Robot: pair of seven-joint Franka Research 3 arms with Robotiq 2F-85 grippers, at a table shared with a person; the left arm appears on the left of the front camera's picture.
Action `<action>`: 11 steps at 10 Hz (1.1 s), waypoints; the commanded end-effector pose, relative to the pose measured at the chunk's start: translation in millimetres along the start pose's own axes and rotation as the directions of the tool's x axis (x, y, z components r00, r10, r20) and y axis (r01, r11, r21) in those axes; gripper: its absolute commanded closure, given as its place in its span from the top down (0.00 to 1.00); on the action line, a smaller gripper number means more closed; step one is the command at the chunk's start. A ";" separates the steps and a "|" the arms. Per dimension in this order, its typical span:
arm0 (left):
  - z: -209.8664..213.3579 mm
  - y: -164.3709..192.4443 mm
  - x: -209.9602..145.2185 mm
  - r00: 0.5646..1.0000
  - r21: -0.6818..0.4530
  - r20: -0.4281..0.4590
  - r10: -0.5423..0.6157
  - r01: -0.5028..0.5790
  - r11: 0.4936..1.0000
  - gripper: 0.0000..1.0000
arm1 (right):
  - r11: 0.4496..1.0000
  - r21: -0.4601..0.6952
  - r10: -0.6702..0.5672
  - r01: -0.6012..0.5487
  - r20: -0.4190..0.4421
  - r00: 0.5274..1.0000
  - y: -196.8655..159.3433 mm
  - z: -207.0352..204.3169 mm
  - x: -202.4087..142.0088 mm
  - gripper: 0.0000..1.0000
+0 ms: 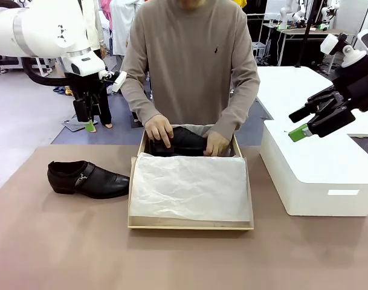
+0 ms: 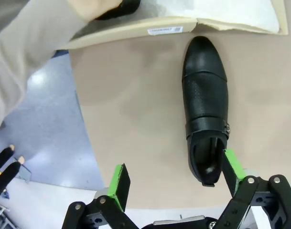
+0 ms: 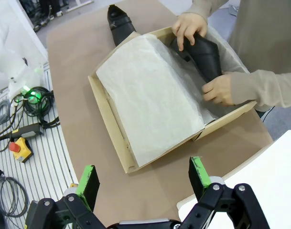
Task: Pack the shoes into the box.
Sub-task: Place the other shoe of the Shoes into the Shoes Box.
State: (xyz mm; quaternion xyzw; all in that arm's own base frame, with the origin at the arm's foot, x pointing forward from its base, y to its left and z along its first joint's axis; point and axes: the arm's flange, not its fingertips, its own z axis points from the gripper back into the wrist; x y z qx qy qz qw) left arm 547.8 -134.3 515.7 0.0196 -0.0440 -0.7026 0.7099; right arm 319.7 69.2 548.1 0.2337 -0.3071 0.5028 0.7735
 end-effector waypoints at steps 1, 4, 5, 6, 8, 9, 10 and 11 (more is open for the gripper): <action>7.4 -0.8 2.1 1.000 0.006 -0.016 -0.009 0.009 1.000 1.00 | 1.000 0.015 0.022 -0.022 0.032 0.999 -3.1 -0.7 0.7 1.00; 7.4 -0.8 2.1 1.000 0.006 -0.016 -0.009 0.009 1.000 1.00 | 1.000 0.015 0.022 -0.022 0.032 0.999 -3.1 -0.7 0.7 1.00; 7.4 -0.8 2.1 1.000 0.006 -0.016 -0.009 0.009 1.000 1.00 | 1.000 0.015 0.022 -0.022 0.032 0.999 -3.1 -0.7 0.7 1.00; 7.4 -0.8 2.1 1.000 0.006 -0.016 -0.009 0.009 1.000 1.00 | 1.000 0.015 0.022 -0.022 0.032 0.999 -3.1 -0.7 0.7 1.00; 7.4 -0.8 2.1 1.000 0.006 -0.016 -0.009 0.009 1.000 1.00 | 1.000 0.015 0.022 -0.022 0.032 0.999 -3.1 -0.7 0.7 1.00; 7.4 -0.8 2.1 1.000 0.006 -0.016 -0.009 0.009 1.000 1.00 | 1.000 0.015 0.022 -0.022 0.032 0.999 -3.1 -0.7 0.7 1.00; 7.4 -0.8 2.1 1.000 0.006 -0.016 -0.009 0.009 1.000 1.00 | 1.000 0.015 0.022 -0.022 0.032 0.999 -3.1 -0.7 0.7 1.00; 7.4 -0.8 2.1 1.000 0.006 -0.016 -0.009 0.009 1.000 1.00 | 1.000 0.015 0.022 -0.022 0.032 0.999 -3.1 -0.7 0.7 1.00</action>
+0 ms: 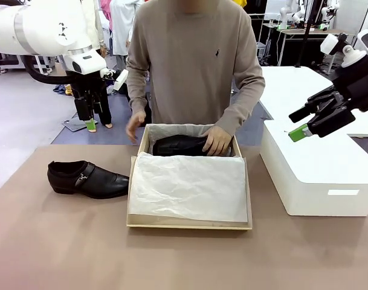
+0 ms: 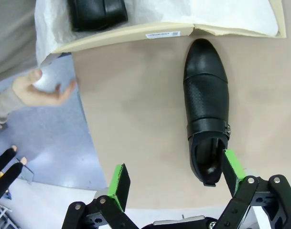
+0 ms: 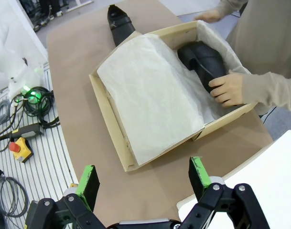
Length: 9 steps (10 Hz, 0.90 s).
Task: Pack the shoes into the box.
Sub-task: Place the other shoe of the Shoes into the Shoes Box.
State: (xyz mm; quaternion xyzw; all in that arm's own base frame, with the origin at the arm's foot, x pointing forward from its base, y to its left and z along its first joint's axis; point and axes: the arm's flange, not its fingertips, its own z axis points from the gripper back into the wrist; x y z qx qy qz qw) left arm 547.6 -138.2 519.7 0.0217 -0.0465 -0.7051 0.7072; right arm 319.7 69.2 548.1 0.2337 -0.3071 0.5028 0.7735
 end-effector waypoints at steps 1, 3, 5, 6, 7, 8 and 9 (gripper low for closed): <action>3.6 -1.0 -2.0 1.000 -0.001 -0.017 -0.002 0.002 1.000 1.00 | 1.000 0.015 0.021 -0.022 0.032 0.999 -3.1 -0.7 0.7 1.00; 0.0 0.0 0.0 1.000 0.000 0.000 0.000 0.000 1.000 1.00 | 1.000 0.015 0.021 -0.022 0.032 0.999 -3.1 -0.7 0.7 1.00; -1.6 -11.1 -17.1 0.999 0.005 -0.023 0.031 -0.031 1.000 1.00 | 1.000 0.015 0.021 -0.022 0.032 0.999 -3.1 -0.7 0.7 1.00; -6.5 -17.1 -28.2 0.998 -0.002 -0.023 0.062 -0.062 0.998 1.00 | 1.000 0.015 0.021 -0.022 0.032 0.999 -3.1 -0.7 0.7 1.00; -11.1 -22.4 -39.2 0.996 -0.006 -0.013 0.083 -0.083 0.997 1.00 | 1.000 0.015 0.021 -0.022 0.032 0.999 -3.1 -0.7 0.7 1.00; -17.0 -27.0 -49.9 0.995 -0.020 -0.008 0.103 -0.103 0.994 1.00 | 1.000 0.015 0.021 -0.022 0.032 0.999 -3.1 -0.7 0.7 1.00; -25.4 -31.0 -59.3 0.995 -0.035 -0.004 0.104 -0.105 0.994 1.00 | 1.000 0.015 0.021 -0.022 0.032 0.999 -3.1 -0.7 0.7 1.00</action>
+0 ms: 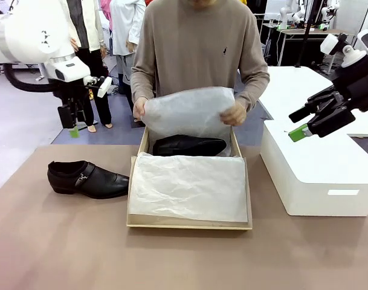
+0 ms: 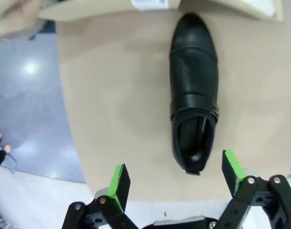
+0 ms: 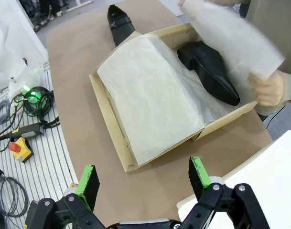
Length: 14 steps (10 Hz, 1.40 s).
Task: Pack the shoes into the box.
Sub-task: Place the other shoe of the Shoes into the Shoes Box.
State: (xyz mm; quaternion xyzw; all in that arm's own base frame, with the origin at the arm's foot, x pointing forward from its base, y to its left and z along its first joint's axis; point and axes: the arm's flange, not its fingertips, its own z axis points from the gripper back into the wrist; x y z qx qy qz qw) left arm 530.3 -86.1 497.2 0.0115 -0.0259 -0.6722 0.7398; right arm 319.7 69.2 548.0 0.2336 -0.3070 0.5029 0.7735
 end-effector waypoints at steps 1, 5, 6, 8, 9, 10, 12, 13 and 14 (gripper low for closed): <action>-16.4 -11.9 -16.6 1.000 -0.003 0.019 0.001 -0.001 1.000 1.00 | 1.000 0.015 0.021 -0.022 0.032 0.999 -3.1 -0.7 0.7 1.00; -40.9 -5.3 -37.8 0.998 -0.035 0.025 -0.064 0.064 0.997 1.00 | 1.000 0.015 0.021 -0.022 0.032 0.999 -3.1 -0.7 0.7 1.00; -45.6 -3.2 -40.4 0.998 -0.047 0.038 -0.048 0.050 0.998 1.00 | 1.000 0.015 0.021 -0.022 0.032 0.999 -3.1 -0.7 0.7 1.00; -41.0 -4.0 -33.8 0.999 -0.050 -0.002 -0.045 0.045 0.998 1.00 | 1.000 0.015 0.021 -0.022 0.032 0.999 -3.1 -0.7 0.7 1.00; -41.0 -4.0 -33.8 0.999 -0.050 -0.002 -0.045 0.045 0.998 1.00 | 1.000 0.015 0.021 -0.022 0.032 0.999 -3.1 -0.7 0.7 1.00; -41.0 -4.0 -33.8 0.999 -0.050 -0.002 -0.045 0.045 0.998 1.00 | 1.000 0.015 0.021 -0.022 0.032 0.999 -3.1 -0.7 0.7 1.00; -41.0 -4.0 -33.8 0.999 -0.050 -0.002 -0.045 0.045 0.998 1.00 | 1.000 0.015 0.021 -0.022 0.032 0.999 -3.1 -0.7 0.7 1.00; -41.0 -4.0 -33.8 0.999 -0.050 -0.002 -0.045 0.045 0.998 1.00 | 1.000 0.015 0.021 -0.022 0.032 0.999 -3.1 -0.7 0.7 1.00; -43.7 -2.9 -32.8 0.999 -0.052 0.001 -0.046 0.046 0.998 1.00 | 1.000 0.015 0.021 -0.022 0.032 0.999 -3.1 -0.7 0.7 1.00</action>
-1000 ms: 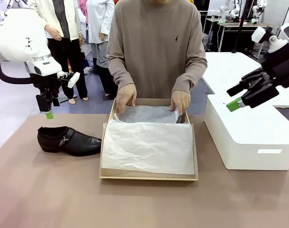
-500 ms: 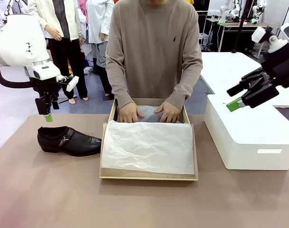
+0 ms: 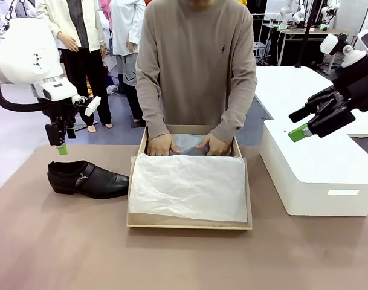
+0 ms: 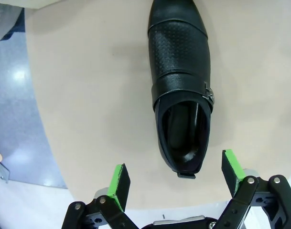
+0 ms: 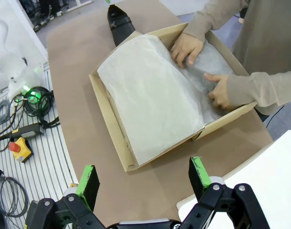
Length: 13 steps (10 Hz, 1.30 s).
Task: Pack the shoes into the box.
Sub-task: Place the other shoe of the Shoes into the Shoes Box.
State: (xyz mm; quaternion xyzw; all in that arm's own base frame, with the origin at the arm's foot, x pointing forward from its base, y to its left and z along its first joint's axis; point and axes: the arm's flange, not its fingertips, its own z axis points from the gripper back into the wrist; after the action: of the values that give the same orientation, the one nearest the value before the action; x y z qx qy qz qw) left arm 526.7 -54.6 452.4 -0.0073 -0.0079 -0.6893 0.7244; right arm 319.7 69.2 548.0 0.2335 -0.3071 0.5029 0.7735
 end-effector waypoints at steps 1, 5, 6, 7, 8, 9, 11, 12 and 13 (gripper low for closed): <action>-4.3 5.6 -0.8 1.000 0.003 -0.018 0.025 -0.025 1.000 1.00 | 1.000 0.015 0.021 -0.022 0.032 0.999 -3.1 -0.7 0.7 1.00; -27.8 22.5 -12.8 0.999 0.015 -0.018 0.030 -0.030 0.999 1.00 | 1.000 0.015 0.021 -0.022 0.032 0.999 -3.1 -0.7 0.7 1.00; -31.9 26.0 -14.8 1.000 0.019 -0.014 0.016 -0.016 1.000 1.00 | 1.000 0.015 0.021 -0.022 0.032 0.999 -3.1 -0.7 0.7 1.00; -34.6 27.7 -16.5 1.000 0.008 -0.008 0.018 -0.018 1.000 1.00 | 1.000 0.015 0.021 -0.022 0.032 0.999 -3.1 -0.7 0.7 1.00; -38.7 29.7 -18.2 1.000 -0.026 -0.005 0.014 -0.014 1.000 1.00 | 1.000 0.015 0.021 -0.022 0.032 0.999 -3.1 -0.7 0.7 1.00; -42.4 31.4 -19.6 1.000 -0.045 -0.001 0.026 -0.026 0.999 1.00 | 1.000 0.015 0.021 -0.022 0.032 0.999 -3.1 -0.7 0.7 1.00; -53.2 37.5 -21.3 0.999 -0.049 -0.004 0.032 -0.032 0.998 1.00 | 1.000 0.015 0.021 -0.022 0.032 0.999 -3.1 -0.7 0.7 1.00; -58.0 40.3 -21.5 1.000 -0.055 0.002 0.028 -0.028 0.998 1.00 | 1.000 0.015 0.021 -0.022 0.032 0.999 -3.1 -0.7 0.7 1.00; -62.8 42.4 -22.2 0.999 -0.067 0.001 0.036 -0.036 0.997 1.00 | 1.000 0.015 0.021 -0.022 0.032 0.999 -3.1 -0.7 0.7 1.00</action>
State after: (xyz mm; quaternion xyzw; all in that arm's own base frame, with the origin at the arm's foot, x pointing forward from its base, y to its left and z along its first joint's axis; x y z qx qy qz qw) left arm 562.0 -34.8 388.4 -0.0237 0.0142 -0.6725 0.7396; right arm 319.7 69.1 548.0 0.2335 -0.3071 0.5029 0.7735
